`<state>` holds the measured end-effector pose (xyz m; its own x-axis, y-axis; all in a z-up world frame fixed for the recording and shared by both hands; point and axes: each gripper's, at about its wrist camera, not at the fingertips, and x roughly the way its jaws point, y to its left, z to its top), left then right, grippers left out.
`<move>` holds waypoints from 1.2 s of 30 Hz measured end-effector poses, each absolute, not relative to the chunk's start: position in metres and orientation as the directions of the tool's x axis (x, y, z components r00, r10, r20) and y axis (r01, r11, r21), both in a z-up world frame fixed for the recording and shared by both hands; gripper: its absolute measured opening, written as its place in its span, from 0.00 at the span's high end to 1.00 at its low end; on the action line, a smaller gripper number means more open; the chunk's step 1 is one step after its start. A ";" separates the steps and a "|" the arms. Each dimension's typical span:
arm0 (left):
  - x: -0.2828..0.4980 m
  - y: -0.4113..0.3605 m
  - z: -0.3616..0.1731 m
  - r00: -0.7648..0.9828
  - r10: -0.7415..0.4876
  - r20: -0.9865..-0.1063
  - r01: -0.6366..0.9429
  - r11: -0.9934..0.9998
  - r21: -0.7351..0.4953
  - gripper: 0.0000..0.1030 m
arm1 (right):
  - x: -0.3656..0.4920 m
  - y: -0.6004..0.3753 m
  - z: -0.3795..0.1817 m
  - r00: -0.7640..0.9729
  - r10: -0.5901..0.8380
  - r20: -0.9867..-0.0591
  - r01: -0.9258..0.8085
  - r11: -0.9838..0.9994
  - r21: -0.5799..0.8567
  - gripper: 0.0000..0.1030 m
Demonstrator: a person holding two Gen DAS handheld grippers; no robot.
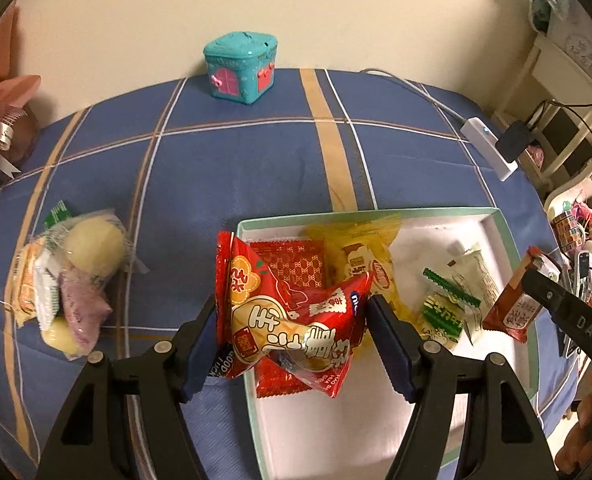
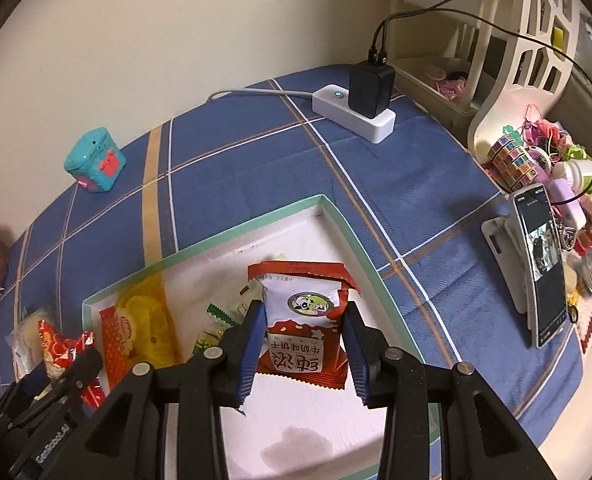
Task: Organize snacks
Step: 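Carry both packets into the white tray and open both tools, then move both open tools back over the remaining snack pile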
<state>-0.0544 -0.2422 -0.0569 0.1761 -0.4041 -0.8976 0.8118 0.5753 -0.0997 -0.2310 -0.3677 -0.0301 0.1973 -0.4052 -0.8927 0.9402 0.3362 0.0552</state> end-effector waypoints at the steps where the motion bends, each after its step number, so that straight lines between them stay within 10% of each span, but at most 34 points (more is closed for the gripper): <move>1: -0.055 -0.244 -0.059 0.172 -0.404 -0.898 0.812 0.574 -0.103 0.29 | -0.231 -0.368 -0.031 0.197 -0.405 -0.893 0.940 0.337 0.054 0.60; 16: -0.056 -0.245 -0.054 0.147 -0.364 -0.920 0.810 0.578 -0.099 0.26 | -0.228 -0.362 -0.023 0.189 -0.394 -0.899 0.939 0.342 0.048 0.53; 28: -0.032 -0.216 -0.034 0.256 -0.314 -0.914 0.737 0.675 -0.025 0.04 | -0.212 -0.334 -0.022 0.164 -0.359 -0.919 0.920 0.391 0.011 0.00; 36: -0.027 -0.208 -0.026 0.278 -0.313 -0.908 0.729 0.684 -0.013 0.01 | -0.211 -0.328 -0.015 0.155 -0.368 -0.917 0.923 0.385 0.002 0.00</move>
